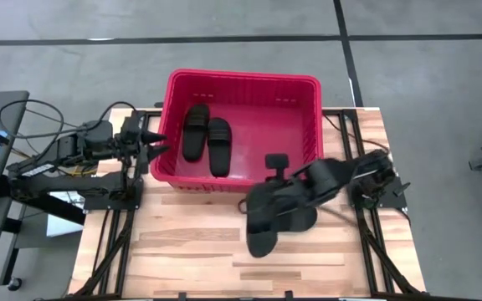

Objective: Pick and place slides into bin
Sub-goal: Put the black slide into the red organizer bin

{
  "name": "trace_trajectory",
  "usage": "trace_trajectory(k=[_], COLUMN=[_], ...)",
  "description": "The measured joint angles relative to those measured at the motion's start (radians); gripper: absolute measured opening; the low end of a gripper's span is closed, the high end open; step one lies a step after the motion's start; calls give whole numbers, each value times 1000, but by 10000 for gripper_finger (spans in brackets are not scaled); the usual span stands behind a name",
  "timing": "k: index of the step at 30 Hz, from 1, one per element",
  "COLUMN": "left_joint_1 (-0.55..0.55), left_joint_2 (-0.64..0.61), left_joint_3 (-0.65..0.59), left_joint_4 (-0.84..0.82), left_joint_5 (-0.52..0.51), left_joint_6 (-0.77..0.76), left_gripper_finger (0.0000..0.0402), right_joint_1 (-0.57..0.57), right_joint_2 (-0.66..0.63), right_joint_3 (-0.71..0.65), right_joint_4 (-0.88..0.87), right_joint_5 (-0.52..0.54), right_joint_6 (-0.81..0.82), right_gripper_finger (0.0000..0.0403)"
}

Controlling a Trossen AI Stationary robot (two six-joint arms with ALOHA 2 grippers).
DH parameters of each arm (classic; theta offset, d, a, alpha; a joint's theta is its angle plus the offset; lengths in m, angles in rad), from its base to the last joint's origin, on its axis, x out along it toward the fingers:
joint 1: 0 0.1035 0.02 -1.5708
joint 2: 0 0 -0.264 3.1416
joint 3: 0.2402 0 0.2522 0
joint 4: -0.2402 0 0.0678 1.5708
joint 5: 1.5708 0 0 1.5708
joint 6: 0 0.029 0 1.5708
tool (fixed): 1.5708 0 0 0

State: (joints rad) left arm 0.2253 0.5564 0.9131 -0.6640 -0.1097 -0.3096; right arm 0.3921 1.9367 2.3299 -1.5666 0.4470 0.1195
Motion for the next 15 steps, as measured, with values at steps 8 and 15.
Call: trace_trajectory(k=[8, 15], left_joint_1=[0, 0], left_joint_2=[0, 0], left_joint_3=[0, 0], left_joint_4=[0, -1], left_joint_5=[-59, -108], left_joint_6=[-10, -25], left_gripper_finger=[190, 190], right_joint_1=[-32, -178], right_joint_2=[-134, -214], right_joint_3=[0, 0], right_joint_4=[-5, -5], right_joint_5=[121, 184], right_joint_6=[-88, -230], right_gripper_finger=[0, 0])
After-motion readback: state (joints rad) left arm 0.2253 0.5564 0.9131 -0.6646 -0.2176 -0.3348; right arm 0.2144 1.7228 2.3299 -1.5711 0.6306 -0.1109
